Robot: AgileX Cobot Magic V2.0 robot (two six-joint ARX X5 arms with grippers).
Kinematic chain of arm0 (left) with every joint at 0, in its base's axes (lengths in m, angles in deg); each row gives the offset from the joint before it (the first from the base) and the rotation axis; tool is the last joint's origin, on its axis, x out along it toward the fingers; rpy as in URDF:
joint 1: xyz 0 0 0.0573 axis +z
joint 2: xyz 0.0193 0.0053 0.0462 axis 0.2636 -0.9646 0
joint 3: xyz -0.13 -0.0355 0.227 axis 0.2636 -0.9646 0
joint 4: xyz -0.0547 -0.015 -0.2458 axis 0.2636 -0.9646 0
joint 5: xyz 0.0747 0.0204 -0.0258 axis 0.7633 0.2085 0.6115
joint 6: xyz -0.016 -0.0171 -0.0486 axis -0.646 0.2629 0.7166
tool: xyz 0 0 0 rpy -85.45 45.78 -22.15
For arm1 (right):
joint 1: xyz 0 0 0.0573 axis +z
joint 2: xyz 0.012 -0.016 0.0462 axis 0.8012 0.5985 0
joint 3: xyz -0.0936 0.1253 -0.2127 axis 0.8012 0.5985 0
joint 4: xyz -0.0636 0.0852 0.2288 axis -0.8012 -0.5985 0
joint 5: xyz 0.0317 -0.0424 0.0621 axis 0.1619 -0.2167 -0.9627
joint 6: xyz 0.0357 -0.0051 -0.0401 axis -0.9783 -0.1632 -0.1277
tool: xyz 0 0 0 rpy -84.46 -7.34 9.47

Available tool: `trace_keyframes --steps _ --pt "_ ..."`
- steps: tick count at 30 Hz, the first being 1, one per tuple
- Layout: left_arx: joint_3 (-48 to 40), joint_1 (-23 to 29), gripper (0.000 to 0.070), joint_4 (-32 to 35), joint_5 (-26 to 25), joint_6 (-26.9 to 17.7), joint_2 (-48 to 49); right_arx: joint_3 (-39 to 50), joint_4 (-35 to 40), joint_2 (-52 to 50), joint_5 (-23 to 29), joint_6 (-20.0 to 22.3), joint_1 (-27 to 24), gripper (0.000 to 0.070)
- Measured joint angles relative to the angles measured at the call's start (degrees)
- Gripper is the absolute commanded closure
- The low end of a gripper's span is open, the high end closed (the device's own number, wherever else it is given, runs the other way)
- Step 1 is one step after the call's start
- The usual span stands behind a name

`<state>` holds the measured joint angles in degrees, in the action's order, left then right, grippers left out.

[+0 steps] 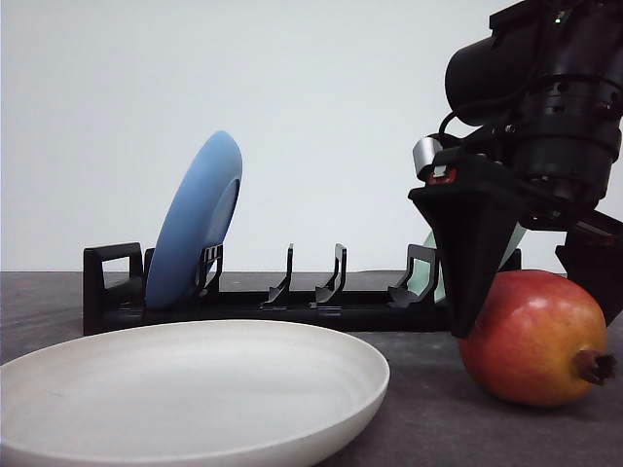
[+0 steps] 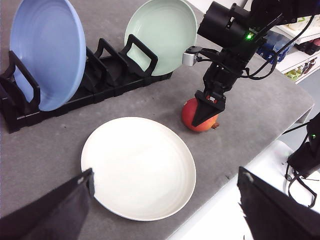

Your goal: Place pomegranate in white plate

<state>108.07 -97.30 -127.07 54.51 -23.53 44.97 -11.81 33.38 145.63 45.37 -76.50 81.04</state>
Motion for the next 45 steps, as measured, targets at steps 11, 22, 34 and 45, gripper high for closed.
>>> trace_keyframes --steps 11,22,34,45 --pt "0.0 0.0 0.0144 1.0 0.0 0.8 0.0 -5.1 -5.6 0.5 2.1 -0.4 1.5 0.0232" --pt "0.0 0.0 0.0144 1.0 0.8 0.8 0.0 -16.5 -3.9 3.0 1.7 -5.1 13.8 0.0231" --pt "0.0 0.0 0.0145 0.6 1.3 0.8 0.0 -16.5 10.6 11.1 1.7 -6.4 25.5 0.0231" --pt "0.0 0.0 0.0144 0.6 2.2 2.2 0.0 -16.5 8.2 14.1 1.7 -6.5 26.5 0.0204"
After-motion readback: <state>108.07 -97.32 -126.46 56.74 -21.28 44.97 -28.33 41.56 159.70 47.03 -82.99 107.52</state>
